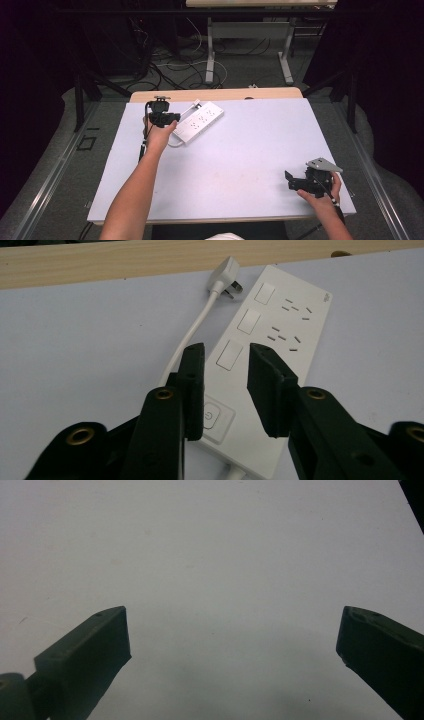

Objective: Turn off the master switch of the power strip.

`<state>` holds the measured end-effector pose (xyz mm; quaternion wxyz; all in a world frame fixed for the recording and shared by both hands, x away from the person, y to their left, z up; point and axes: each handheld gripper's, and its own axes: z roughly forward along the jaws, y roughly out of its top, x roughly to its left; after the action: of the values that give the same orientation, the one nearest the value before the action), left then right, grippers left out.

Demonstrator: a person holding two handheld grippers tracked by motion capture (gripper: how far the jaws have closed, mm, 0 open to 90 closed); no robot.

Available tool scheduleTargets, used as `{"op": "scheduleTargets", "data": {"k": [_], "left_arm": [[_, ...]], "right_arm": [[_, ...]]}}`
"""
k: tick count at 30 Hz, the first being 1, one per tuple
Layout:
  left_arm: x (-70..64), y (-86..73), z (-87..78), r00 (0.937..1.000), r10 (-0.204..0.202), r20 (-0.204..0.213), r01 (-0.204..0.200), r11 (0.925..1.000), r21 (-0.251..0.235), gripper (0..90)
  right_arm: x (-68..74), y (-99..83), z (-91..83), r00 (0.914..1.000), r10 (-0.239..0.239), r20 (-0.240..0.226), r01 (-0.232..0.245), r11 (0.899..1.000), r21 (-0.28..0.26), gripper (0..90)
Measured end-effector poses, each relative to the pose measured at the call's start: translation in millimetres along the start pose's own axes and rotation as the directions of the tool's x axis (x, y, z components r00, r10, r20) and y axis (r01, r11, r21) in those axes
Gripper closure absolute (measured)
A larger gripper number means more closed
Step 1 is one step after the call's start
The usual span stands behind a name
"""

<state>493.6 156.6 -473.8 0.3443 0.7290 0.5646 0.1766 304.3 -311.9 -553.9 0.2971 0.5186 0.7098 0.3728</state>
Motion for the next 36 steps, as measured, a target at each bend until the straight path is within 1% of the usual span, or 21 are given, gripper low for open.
{"op": "scheduleTargets", "data": {"k": [4,6,7,8,12,13,14,20,21,23,25,27,36], "left_arm": [[-2.3,-1.1,2.6,1.0,0.003,0.003,-0.003,1.0,0.004,76.9],[-3.2,-1.4,3.6,1.0,0.006,-0.003,-0.006,0.9999,0.013,80.7],[-3.6,-1.7,4.3,1.0,0.007,-0.005,-0.007,0.9999,0.014,81.9],[-4.0,-1.8,5.4,1.0,0.007,-0.005,-0.007,0.9997,0.024,85.2],[-4.8,-2.4,6.5,0.9999,0.001,-0.012,0.0,0.9995,0.031,89.8],[-4.6,-2.4,6.9,0.9998,0.011,-0.017,-0.011,0.9993,0.035,89.8],[-5.4,-2.8,7.9,0.9998,0.005,-0.017,-0.005,0.9994,0.034,89.9],[-5.6,-3.3,10.5,0.9994,0.009,-0.033,-0.007,0.9987,0.05,90.0],[-5.5,-3.5,11.3,0.9994,0.006,-0.034,-0.004,0.9988,0.049,90.0],[-4.6,-3.8,12.4,0.9995,0.005,-0.03,-0.003,0.9983,0.057,90.0],[-4.4,-4.3,14.0,0.999,0.01,-0.045,-0.007,0.9981,0.061,90.0],[-4.2,-4.7,15.1,0.999,0.002,-0.044,0.001,0.9977,0.067,90.0],[-4.5,-6.1,19.1,0.9988,0.006,-0.048,-0.003,0.9973,0.074,90.0]], "right_arm": [[-0.2,0.2,0.1,1.0,0.002,-0.003,-0.002,1.0,-0.003,0.3],[0.7,0.1,0.4,1.0,0.003,0.0,-0.003,1.0,-0.006,0.3],[0.8,0.2,0.1,1.0,0.002,-0.006,-0.002,1.0,-0.003,0.3],[1.0,0.1,0.1,1.0,0.002,-0.008,-0.002,1.0,-0.003,0.3],[2.1,0.1,0.5,0.9999,0.001,-0.012,-0.001,1.0,0.0,0.5],[2.1,0.1,0.5,0.9999,0.001,-0.012,-0.001,1.0,0.0,0.5],[2.0,0.5,0.1,1.0,-0.005,-0.008,0.005,1.0,0.0,0.5],[1.7,0.2,0.3,0.9999,0.002,-0.011,-0.002,1.0,-0.002,0.5],[2.0,0.1,0.8,1.0,0.004,-0.002,-0.004,1.0,-0.01,0.5],[1.9,0.2,0.5,1.0,0.003,-0.005,-0.003,1.0,-0.007,0.5],[1.9,0.3,0.2,0.9999,0.002,-0.01,-0.002,1.0,-0.002,0.5],[2.0,0.2,0.2,0.9999,0.003,-0.011,-0.003,1.0,-0.001,0.6],[2.3,-0.2,0.4,0.9999,0.002,-0.014,-0.002,1.0,0.001,0.5]]}}
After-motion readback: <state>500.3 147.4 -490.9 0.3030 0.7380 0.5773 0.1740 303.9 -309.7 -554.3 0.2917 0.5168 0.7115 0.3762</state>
